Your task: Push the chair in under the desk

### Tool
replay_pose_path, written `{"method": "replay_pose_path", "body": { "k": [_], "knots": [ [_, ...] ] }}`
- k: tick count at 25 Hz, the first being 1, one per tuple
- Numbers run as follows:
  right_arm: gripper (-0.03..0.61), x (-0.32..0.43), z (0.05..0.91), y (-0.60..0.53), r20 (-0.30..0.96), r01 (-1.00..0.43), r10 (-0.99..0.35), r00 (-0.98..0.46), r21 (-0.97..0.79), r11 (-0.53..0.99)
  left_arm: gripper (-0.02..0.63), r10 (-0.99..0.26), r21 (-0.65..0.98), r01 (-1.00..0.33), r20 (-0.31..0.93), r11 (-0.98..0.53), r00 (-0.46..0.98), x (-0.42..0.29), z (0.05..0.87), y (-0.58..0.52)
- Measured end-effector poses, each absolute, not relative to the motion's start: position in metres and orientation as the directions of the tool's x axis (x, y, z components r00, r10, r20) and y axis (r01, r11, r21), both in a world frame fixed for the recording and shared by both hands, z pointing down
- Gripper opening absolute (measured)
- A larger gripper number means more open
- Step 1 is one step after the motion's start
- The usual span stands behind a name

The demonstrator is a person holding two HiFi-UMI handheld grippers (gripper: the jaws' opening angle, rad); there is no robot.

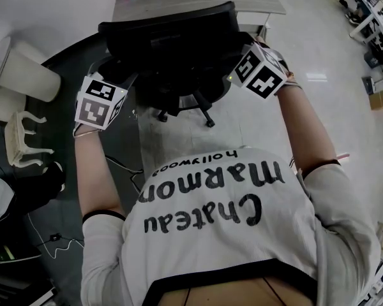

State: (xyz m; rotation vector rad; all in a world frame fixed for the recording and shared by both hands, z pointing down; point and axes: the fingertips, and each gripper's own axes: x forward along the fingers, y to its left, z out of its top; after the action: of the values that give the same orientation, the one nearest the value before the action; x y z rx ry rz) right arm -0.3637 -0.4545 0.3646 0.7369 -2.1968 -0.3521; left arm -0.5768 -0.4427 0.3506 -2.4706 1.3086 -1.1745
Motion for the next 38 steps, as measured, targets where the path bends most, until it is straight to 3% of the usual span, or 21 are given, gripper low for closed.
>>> {"method": "replay_pose_path", "body": {
  "k": [9, 19, 28, 31, 38],
  "knots": [
    [0.243, -0.363, 0.363, -0.454, 0.607, -0.387, -0.573, -0.551, 0.422, 0.820, 0.252, -0.758, -0.427, -0.664, 0.556, -0.613, 0.341, -0.577, 0.349, -0.441],
    [0.239, -0.361, 0.364, -0.457, 0.618, -0.388, -0.556, -0.556, 0.398, 0.831, 0.254, -0.841, -0.498, -0.686, 0.408, -0.530, 0.354, -0.574, 0.350, -0.441],
    [0.238, -0.362, 0.364, -0.460, 0.621, -0.389, -0.552, -0.556, 0.393, 0.833, 0.243, -0.878, -0.556, -0.690, 0.395, -0.463, 0.270, -0.561, 0.318, -0.415],
    [0.237, -0.364, 0.365, -0.460, 0.619, -0.384, -0.549, -0.562, 0.393, 0.836, 0.205, -0.894, -0.473, -0.769, 0.341, -0.430, 0.290, -0.552, 0.299, -0.390],
    [0.234, -0.359, 0.362, -0.462, 0.620, -0.383, -0.547, -0.563, 0.391, 0.837, 0.102, -0.869, -0.086, -0.868, 0.138, -0.489, 0.476, -0.501, 0.255, -0.317]
  ]
}}
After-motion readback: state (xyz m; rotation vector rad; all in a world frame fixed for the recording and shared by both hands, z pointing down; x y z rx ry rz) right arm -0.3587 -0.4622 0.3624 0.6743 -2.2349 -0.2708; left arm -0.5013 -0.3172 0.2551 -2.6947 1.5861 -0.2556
